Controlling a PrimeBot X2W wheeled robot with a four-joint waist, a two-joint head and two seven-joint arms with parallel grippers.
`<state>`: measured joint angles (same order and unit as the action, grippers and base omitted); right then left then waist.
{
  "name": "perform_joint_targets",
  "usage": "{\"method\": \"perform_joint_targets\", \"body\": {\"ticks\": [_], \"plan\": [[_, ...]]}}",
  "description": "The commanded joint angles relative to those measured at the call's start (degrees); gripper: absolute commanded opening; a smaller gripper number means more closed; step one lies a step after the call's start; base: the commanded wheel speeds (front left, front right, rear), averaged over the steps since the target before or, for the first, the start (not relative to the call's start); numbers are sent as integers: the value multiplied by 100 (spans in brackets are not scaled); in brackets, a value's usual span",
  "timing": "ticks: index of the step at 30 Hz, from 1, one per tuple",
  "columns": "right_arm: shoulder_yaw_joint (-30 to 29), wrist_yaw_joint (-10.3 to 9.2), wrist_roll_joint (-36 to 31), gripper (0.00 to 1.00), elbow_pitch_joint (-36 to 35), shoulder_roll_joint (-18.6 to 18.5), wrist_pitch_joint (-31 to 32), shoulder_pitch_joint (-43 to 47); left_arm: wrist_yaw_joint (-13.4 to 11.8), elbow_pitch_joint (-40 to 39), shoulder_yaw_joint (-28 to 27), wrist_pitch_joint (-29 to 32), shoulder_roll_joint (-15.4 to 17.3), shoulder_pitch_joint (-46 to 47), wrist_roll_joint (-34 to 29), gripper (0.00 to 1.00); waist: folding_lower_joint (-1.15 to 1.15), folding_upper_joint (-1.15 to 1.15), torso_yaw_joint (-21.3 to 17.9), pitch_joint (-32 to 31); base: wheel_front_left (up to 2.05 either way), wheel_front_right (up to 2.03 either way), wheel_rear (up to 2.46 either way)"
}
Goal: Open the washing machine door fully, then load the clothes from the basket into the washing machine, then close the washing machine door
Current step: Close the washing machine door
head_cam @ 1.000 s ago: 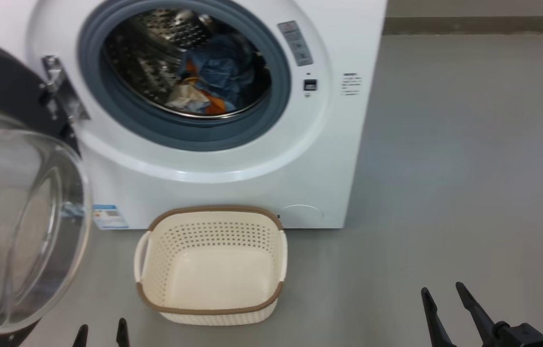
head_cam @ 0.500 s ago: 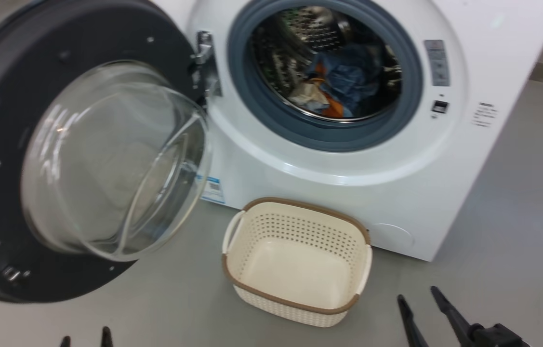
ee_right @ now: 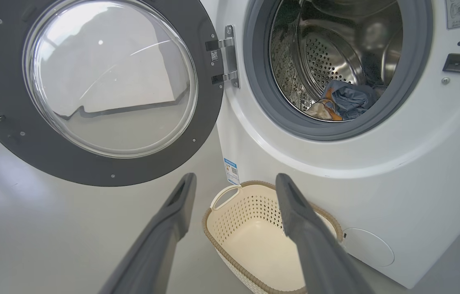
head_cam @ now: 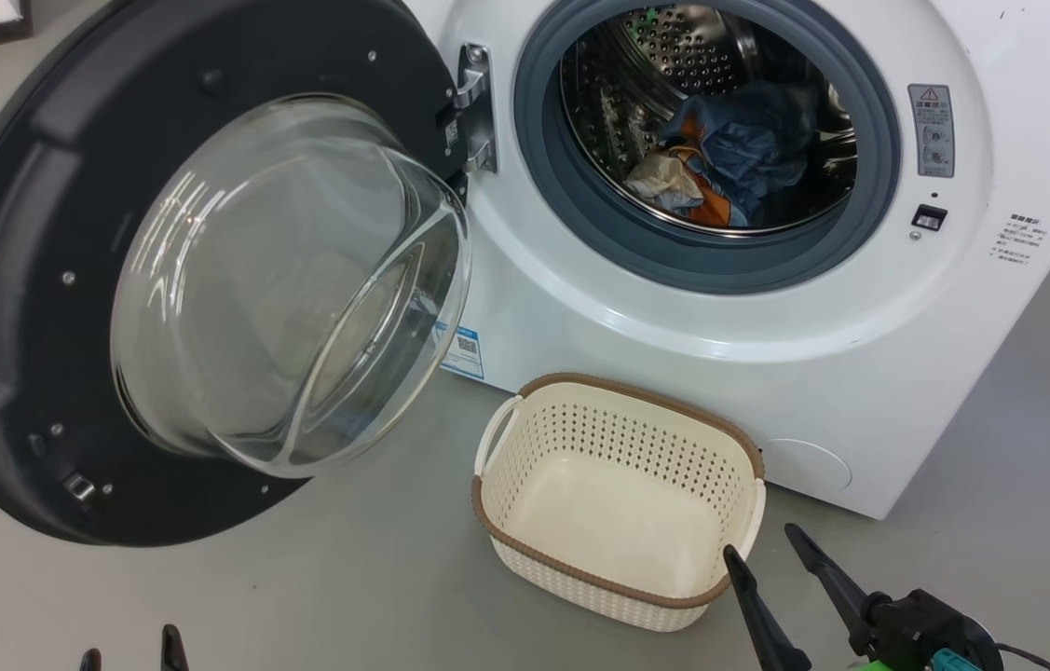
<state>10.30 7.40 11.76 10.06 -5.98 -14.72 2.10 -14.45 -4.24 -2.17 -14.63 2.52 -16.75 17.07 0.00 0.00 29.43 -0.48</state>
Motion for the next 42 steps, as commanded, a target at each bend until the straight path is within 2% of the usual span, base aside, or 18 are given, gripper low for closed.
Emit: {"method": "perform_joint_targets", "body": {"ticks": [1, 2, 3, 4, 11, 13, 15, 17, 24, 27, 30, 34, 38, 42], "plan": [[140, 9, 61, 100, -104, -63, -28, -234, -47, -190, -173, -37, 36, 78, 38, 100, 0, 0, 6, 10, 0, 0, 0], [145, 9, 63, 100, -100, -60, -28, -236, -55, -186, -171, -37, 36, 71, 62, 84, 0, 0, 9, 14, 0, 0, 0], [147, 9, 65, 100, -97, -56, -28, -237, -58, -169, -172, -37, 36, 64, 89, 33, 0, 0, 10, 17, 0, 0, 0], [145, 9, 69, 100, -94, -51, -28, -234, -64, -162, -184, -37, 36, 64, 154, 0, 0, 0, 13, 19, 0, 0, 0], [102, 9, 70, 100, -98, -6, -28, -179, -69, -247, -397, -37, 36, 82, 489, 0, 0, 0, 27, 35, 0, 0, 0], [89, 9, 69, 100, -101, 12, -28, -158, -73, -308, -562, -37, 36, 112, 768, 0, 0, 0, 32, 38, 0, 0, 0], [70, 9, 67, 100, -107, 31, -28, -139, -50, -339, -802, -37, 36, 190, 1438, 0, 0, 0, 40, 43, 0, 0, 0], [74, 9, 69, 100, -98, 48, -28, -117, 100, -320, -1107, -37, 36, 280, 1903, 0, 0, 0, 43, 51, 0, 0, 0], [82, 9, 59, 100, -98, 76, -28, -60, 918, -32, -2506, -37, 36, 952, 3108, 0, 0, 0, 40, 62, 0, 0, 0], [50, 9, 53, 100, -105, 88, -28, 8, 1308, 276, -2967, 103, 41, 1524, 4497, 0, 0, 0, 41, 68, 0, 0, 0], [18, 9, 66, 100, -121, 98, -28, 59, 1540, 646, -3392, 541, 468, 2067, 5437, 0, 0, 0, 36, 105, 0, 0, 0], [-41, 9, 46, 100, -165, 60, -28, 110, 1586, 1390, -3745, 1139, 1034, 2942, 6469, 0, 0, 0, 17, 183, 0, 0, 0], [-157, 9, -3, 100, -222, 15, -28, 205, 1562, 2143, -3942, 1419, 1560, 3713, 6973, 0, 0, 0, -20, 253, 0, 0, 0], [-290, 9, -56, 100, -277, -51, -28, 350, 1703, 2788, -3888, 1696, 1950, 4259, 7179, 0, 0, 0, -59, 329, 0, 0, 0]]}}
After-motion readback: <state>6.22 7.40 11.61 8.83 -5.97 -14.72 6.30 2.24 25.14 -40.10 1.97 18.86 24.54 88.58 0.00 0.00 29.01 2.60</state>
